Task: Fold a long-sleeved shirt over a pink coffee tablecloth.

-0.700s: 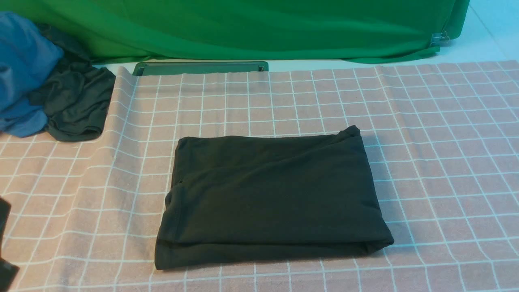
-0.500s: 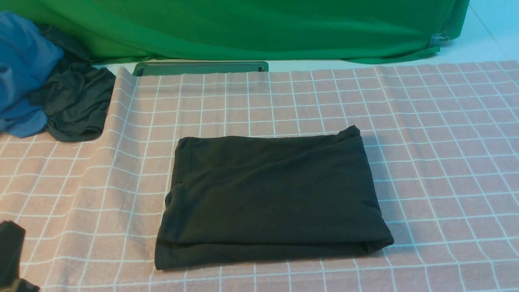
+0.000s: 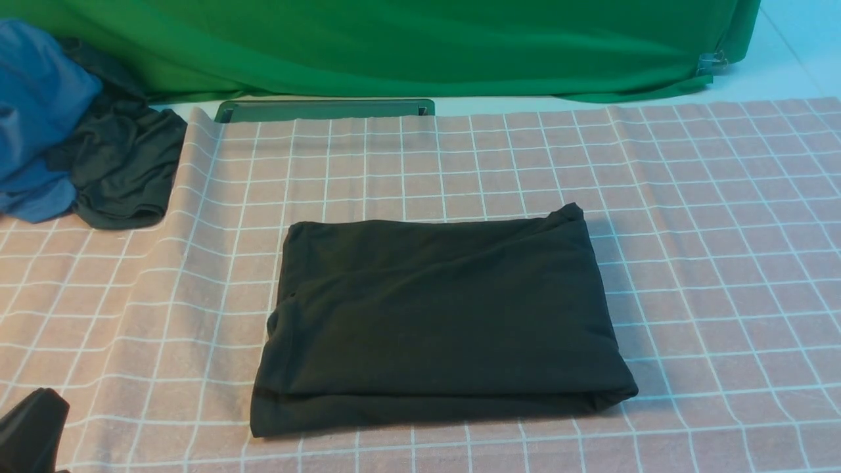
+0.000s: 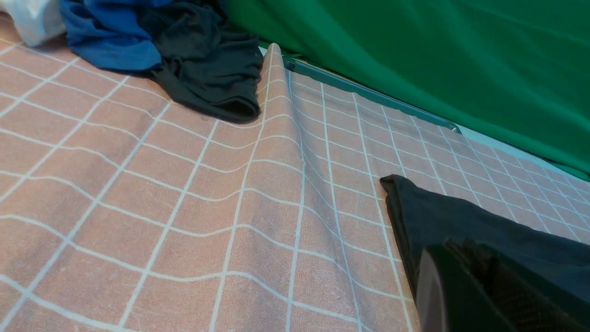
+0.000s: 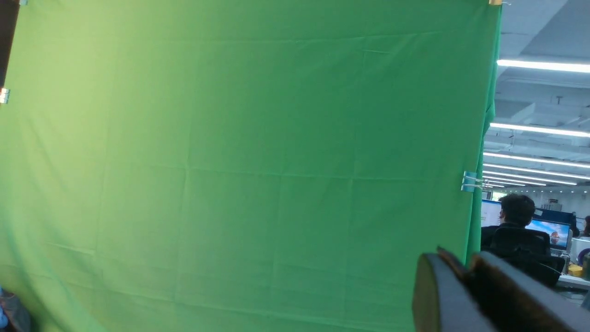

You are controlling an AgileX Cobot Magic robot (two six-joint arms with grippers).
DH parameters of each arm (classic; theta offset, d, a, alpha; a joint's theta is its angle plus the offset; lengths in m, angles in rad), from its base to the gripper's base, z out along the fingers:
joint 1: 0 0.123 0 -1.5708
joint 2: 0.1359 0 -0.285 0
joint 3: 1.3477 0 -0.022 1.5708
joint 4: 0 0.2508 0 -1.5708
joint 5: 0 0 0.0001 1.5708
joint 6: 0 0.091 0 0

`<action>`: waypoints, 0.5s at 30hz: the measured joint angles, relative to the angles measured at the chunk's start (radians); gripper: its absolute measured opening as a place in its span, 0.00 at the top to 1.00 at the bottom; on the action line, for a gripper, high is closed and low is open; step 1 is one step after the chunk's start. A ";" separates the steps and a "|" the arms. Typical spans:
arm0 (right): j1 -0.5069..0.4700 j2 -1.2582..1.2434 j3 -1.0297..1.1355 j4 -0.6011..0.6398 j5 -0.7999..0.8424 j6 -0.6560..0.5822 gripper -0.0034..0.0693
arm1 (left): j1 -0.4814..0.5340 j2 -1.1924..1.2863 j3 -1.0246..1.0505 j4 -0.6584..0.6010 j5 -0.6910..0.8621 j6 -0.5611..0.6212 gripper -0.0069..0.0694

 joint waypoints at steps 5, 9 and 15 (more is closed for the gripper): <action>0.000 0.000 0.000 0.000 0.000 0.000 0.77 | 0.000 0.000 0.000 0.006 0.001 0.004 0.89; 0.000 0.000 0.000 0.000 0.000 0.000 0.75 | 0.000 0.000 0.000 0.012 0.001 0.007 0.89; 0.000 0.000 0.000 0.000 0.000 0.000 0.74 | 0.000 0.000 0.000 0.012 0.001 0.007 0.89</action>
